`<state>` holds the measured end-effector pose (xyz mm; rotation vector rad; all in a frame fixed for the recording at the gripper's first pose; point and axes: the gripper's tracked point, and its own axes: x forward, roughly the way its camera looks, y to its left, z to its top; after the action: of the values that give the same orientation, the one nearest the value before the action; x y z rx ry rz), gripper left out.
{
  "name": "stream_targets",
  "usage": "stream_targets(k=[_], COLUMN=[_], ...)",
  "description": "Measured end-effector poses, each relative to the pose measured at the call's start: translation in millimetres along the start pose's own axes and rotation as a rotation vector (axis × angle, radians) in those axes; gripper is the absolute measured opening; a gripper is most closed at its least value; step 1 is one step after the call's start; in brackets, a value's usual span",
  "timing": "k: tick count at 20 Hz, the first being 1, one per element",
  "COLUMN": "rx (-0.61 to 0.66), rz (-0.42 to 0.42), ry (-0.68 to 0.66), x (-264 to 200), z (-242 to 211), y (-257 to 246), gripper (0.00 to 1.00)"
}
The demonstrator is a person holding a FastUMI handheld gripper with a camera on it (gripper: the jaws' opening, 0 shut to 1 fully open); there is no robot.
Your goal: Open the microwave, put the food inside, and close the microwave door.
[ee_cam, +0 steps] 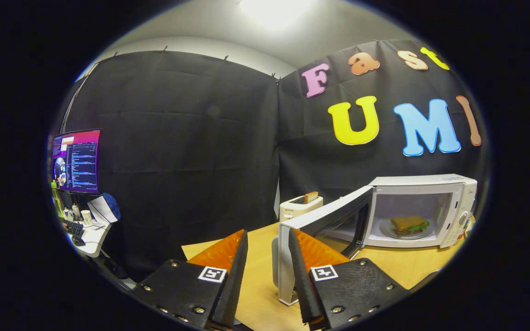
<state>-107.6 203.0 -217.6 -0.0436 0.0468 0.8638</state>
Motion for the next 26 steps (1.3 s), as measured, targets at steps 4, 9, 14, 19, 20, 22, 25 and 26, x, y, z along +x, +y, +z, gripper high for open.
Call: stream_targets(k=[4,9,14,19,20,22,25,26], rx=[-0.045,-0.086,-0.068,-0.020,-0.011,0.006,-0.022,-0.034], rz=[0.020,0.002,-0.025,-0.023,-0.029,-0.012,0.023,0.025], ry=[0.037,0.058,0.082,0.087,0.086,0.081,0.048,0.048], x=[19.7,32.9,37.4,32.3,29.7,27.1,30.3,36.5], z=[-31.0,-49.7,-64.0,-69.3,-67.9,-64.1,-52.8,-55.1], y=[10.7,10.0,11.3,5.7,4.6,14.0,38.1,41.8], gripper=[0.08,0.01,0.01,0.01,0.01,0.01,0.04,0.04])
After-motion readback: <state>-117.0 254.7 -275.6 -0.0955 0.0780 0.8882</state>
